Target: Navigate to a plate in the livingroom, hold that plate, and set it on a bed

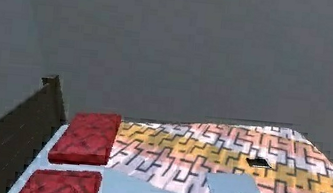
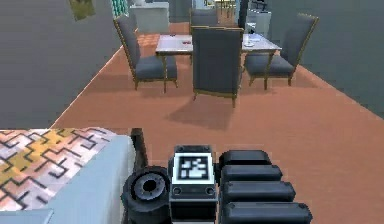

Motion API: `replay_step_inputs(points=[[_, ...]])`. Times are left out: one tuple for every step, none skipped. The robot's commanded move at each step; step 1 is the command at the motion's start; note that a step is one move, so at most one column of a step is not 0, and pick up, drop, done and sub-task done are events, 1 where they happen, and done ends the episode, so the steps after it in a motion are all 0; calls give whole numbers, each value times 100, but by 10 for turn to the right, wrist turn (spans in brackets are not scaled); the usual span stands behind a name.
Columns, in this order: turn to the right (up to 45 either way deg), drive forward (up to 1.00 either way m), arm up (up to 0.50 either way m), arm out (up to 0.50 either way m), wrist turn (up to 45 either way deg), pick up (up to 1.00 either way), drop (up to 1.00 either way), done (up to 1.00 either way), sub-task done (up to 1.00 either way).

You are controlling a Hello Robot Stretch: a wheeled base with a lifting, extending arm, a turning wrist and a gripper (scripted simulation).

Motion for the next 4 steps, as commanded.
replay_step_inputs(points=[[-450,0,0,0,0,0,0,0,0],[-450,0,0,0,0,0,0,0,0],[-30,0,0,0,0,0,0,0,0],[0,15,0,0,0,0,0,0,0]])
